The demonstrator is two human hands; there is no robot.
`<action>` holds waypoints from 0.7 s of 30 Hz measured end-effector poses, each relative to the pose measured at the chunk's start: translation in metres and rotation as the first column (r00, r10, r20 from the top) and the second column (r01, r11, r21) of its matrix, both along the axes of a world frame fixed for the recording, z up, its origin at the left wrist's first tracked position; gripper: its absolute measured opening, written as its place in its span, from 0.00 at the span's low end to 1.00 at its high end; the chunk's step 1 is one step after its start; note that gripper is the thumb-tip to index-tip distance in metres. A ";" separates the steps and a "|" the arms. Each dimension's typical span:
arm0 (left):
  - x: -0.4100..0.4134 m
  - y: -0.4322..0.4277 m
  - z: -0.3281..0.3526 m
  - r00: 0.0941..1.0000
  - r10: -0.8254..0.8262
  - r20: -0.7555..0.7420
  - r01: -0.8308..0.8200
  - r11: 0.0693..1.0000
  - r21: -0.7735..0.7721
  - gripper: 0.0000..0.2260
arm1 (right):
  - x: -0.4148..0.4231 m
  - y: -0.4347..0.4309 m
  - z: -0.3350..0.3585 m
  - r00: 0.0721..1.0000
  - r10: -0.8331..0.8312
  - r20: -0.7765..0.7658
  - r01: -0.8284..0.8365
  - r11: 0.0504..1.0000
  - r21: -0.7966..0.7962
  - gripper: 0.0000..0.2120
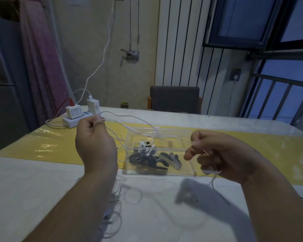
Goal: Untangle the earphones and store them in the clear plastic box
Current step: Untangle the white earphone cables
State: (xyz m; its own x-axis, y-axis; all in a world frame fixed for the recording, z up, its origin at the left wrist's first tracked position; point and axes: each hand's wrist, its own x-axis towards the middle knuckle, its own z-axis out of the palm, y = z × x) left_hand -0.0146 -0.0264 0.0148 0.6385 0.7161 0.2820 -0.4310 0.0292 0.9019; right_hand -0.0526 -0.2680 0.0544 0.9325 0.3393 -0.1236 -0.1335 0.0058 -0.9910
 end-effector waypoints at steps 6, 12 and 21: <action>-0.003 -0.001 0.002 1.000 0.006 0.014 -0.007 0.993 0.121 0.07 | 0.002 0.000 -0.001 0.989 -0.104 0.105 0.116 0.987 -0.112 0.22; -0.007 -0.008 0.001 0.999 -0.047 -0.008 0.047 0.955 0.294 0.05 | 0.005 0.003 -0.005 0.974 -0.114 0.193 0.150 0.972 -0.182 0.17; -0.012 -0.012 0.002 0.979 -0.066 -0.192 0.156 0.848 0.506 0.10 | 0.009 0.009 -0.011 0.962 -0.198 0.185 0.219 0.971 -0.100 0.17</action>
State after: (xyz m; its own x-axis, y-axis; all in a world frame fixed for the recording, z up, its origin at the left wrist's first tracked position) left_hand -0.0268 -0.0387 0.0167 0.7735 0.4174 0.4769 -0.3005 -0.4209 0.8559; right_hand -0.0435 -0.2587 0.0438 0.9917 0.1272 0.0180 0.0314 -0.1035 -0.9941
